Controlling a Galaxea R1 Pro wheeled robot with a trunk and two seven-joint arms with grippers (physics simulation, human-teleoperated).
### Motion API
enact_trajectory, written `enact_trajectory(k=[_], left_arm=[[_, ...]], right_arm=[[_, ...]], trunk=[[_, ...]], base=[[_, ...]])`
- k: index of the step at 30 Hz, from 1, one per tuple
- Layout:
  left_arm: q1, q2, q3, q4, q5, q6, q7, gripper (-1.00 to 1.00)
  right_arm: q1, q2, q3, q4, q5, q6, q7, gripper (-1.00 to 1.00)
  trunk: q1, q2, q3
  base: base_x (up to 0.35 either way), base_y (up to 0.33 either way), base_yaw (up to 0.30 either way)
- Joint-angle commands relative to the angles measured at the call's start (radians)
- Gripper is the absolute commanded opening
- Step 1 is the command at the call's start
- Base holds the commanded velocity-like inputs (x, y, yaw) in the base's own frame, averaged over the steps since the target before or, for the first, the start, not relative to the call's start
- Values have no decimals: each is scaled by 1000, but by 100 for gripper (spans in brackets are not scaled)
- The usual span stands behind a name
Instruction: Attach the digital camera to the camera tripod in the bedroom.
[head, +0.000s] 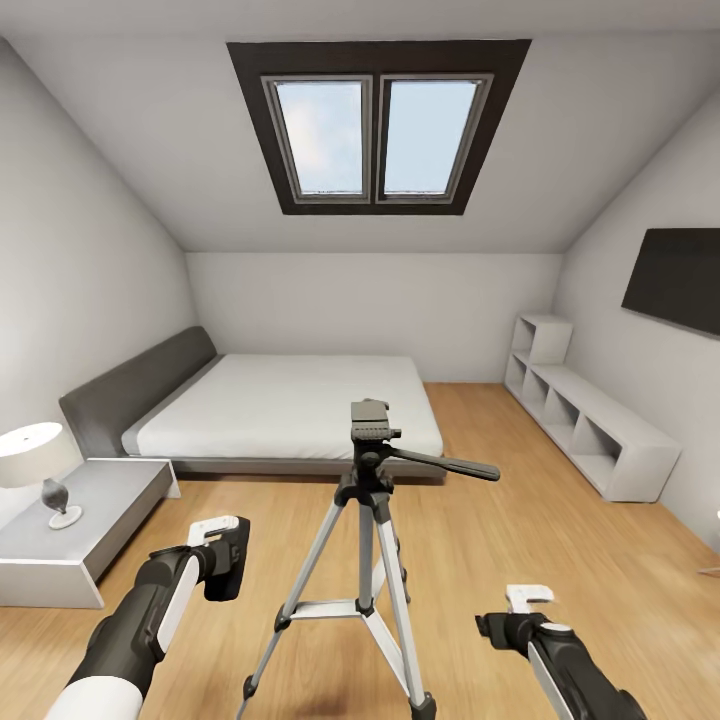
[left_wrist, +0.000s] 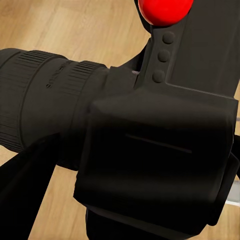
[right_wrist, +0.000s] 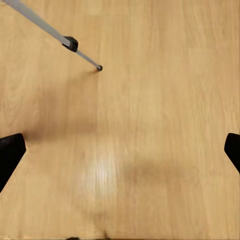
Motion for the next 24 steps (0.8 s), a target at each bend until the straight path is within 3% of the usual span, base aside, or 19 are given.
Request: enact_trajectory(k=[1, 4, 7, 16, 24], left_arm=[[0, 0, -1, -1, 10, 4, 8, -100], [0, 0, -2, -1, 10, 4, 8, -100], [0, 1, -3, -2, 10, 4, 8, -100], [0, 1, -4, -3, 9, 4, 8, -100], [0, 0, -4, -3, 9, 4, 8, -100]], right_arm=[[-23, 11, -1, 38, 0, 2, 27, 100], [-55, 36, 8, 47, 11, -2, 89, 100], [-61, 40, 10, -7, 12, 13, 105, 100], [-63, 45, 8, -31, 17, 126, 102, 100], [-63, 44, 8, -37, 17, 144, 101, 100]], trunk=[[0, -1, 0], [0, -1, 0], [0, -1, 0], [0, -1, -4], [0, -1, -16]], base=[[0, 0, 0], [0, 0, 0], [0, 0, 0], [0, 0, 0], [0, 0, 0]])
